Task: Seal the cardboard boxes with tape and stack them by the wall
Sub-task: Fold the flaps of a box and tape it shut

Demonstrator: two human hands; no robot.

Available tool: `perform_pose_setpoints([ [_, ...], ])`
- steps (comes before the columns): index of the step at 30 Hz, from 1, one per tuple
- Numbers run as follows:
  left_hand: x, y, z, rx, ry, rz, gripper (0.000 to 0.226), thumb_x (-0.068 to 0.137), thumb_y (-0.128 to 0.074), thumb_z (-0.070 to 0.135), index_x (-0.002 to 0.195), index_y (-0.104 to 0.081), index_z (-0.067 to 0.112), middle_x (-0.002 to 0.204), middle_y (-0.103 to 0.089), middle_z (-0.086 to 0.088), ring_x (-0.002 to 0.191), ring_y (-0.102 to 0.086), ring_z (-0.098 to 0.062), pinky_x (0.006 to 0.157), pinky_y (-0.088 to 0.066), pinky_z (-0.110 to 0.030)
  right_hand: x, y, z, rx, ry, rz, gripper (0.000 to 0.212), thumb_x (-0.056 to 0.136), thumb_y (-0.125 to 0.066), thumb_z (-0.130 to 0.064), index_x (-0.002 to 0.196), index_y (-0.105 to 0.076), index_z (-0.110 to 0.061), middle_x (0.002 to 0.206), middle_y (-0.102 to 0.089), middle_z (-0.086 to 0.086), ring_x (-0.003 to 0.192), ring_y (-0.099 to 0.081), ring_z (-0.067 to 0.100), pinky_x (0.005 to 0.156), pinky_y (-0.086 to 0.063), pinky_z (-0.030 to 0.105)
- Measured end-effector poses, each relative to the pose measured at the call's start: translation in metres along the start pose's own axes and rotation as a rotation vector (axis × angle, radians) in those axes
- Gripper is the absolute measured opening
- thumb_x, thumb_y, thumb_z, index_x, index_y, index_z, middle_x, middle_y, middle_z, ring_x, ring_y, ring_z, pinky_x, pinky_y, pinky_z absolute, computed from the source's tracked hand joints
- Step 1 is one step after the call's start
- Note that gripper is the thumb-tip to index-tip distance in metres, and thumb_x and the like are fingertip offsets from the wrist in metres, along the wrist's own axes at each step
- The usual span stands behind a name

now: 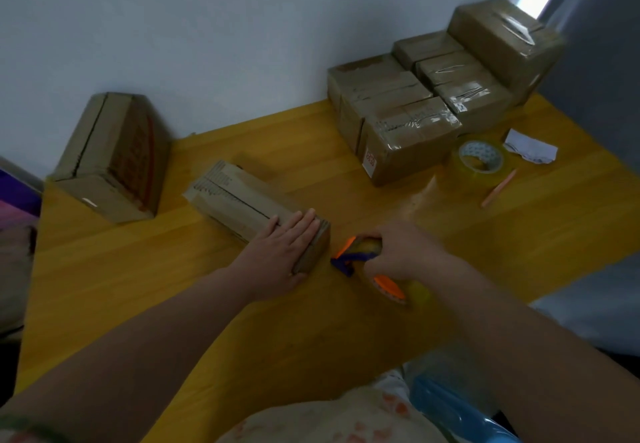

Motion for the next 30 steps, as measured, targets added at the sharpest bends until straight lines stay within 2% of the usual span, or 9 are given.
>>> perform_pose_setpoints([
  [2,-0.005,0.000,0.000,-0.024,-0.026,-0.012,0.086,0.097,-0.042,0.039,0.141,0.029,0.023,0.149,0.033,0.006,0.138,0.026,-0.009,0.115,0.015,-0.039,-0.005,0.001,0.011,0.040,-0.038,0.094,0.056,0.073,-0.070,-0.038,0.127,-0.054,-0.043,0.107,-0.060,-0.004,0.094,-0.058,0.020,0.075,-0.053,0.034],
  [4,-0.009,0.001,-0.002,-0.071,-0.040,0.007,0.085,0.095,-0.046,0.027,0.145,0.023,0.025,0.150,0.029,0.009,0.140,0.023,-0.009,0.117,0.015,-0.039,-0.011,0.004,0.020,0.108,-0.059,0.210,0.071,0.077,-0.071,-0.048,0.141,-0.042,-0.040,0.120,-0.058,-0.003,0.107,-0.056,0.020,0.087,-0.052,0.036],
  [7,-0.008,0.006,0.003,-0.139,0.040,0.074,0.079,0.096,-0.048,0.035,0.153,0.006,0.025,0.158,0.017,0.006,0.146,0.014,-0.013,0.119,0.008,-0.040,-0.011,-0.002,0.027,0.131,-0.055,0.303,0.078,0.076,-0.069,-0.063,0.144,-0.036,-0.041,0.127,-0.056,-0.001,0.111,-0.055,0.022,0.090,-0.051,0.036],
  [10,0.008,0.010,0.013,-0.179,0.239,0.085,0.081,0.097,-0.040,0.050,0.152,0.011,0.019,0.159,0.018,-0.001,0.147,0.014,-0.017,0.120,0.003,-0.039,-0.010,-0.011,0.030,0.198,-0.051,0.340,0.073,0.079,-0.070,-0.054,0.142,-0.036,-0.042,0.124,-0.054,0.005,0.107,-0.055,0.024,0.088,-0.051,0.036],
  [15,0.022,0.002,0.020,-0.099,0.341,0.089,0.082,0.099,-0.038,0.048,0.151,0.014,0.013,0.159,0.019,-0.009,0.147,0.013,-0.022,0.117,0.007,-0.037,-0.010,-0.010,0.038,0.153,-0.121,0.306,0.086,0.082,-0.068,-0.042,0.152,-0.018,-0.036,0.125,-0.050,0.007,0.110,-0.053,0.026,0.090,-0.049,0.038],
  [19,0.017,-0.001,0.019,-0.032,0.285,0.083,0.078,0.102,-0.039,0.034,0.147,0.022,0.013,0.158,0.022,-0.009,0.146,0.015,-0.023,0.115,0.010,-0.035,-0.006,-0.002,0.042,0.052,-0.205,0.260,0.080,0.083,-0.068,-0.041,0.149,-0.024,-0.027,0.122,-0.054,0.008,0.106,-0.056,0.027,0.085,-0.051,0.038],
  [23,0.010,0.000,0.017,-0.018,0.161,0.090,0.075,0.103,-0.037,0.024,0.137,0.029,0.017,0.150,0.032,-0.003,0.145,0.018,-0.021,0.114,0.012,-0.034,-0.007,0.000,0.041,-0.009,-0.296,0.231,0.059,0.083,-0.072,-0.042,0.124,-0.040,-0.014,0.110,-0.054,0.008,0.099,-0.057,0.027,0.073,-0.049,0.034],
  [26,0.002,-0.001,0.018,0.005,0.018,0.062,0.072,0.102,-0.035,0.016,0.139,0.027,0.021,0.146,0.033,0.002,0.142,0.022,-0.016,0.113,0.013,-0.032,-0.007,-0.007,0.043,-0.042,-0.301,0.258,0.065,0.080,-0.073,-0.047,0.125,-0.039,-0.014,0.116,-0.052,0.010,0.106,-0.057,0.030,0.079,-0.053,0.038],
  [30,0.001,0.000,0.016,0.022,-0.104,0.039,0.077,0.099,-0.037,0.003,0.142,0.022,0.026,0.148,0.030,0.007,0.136,0.025,-0.011,0.112,0.013,-0.030,-0.007,-0.009,0.049,0.014,-0.276,0.295,0.067,0.076,-0.077,-0.046,0.125,-0.040,-0.018,0.110,-0.052,0.007,0.101,-0.058,0.029,0.078,-0.057,0.041],
])
Point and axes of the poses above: each hand's wrist, its own x-axis towards the middle knuckle, its own y-axis out of the back of the hand, z = x × y, the point moved 3 cm from there along x, towards the middle knuckle
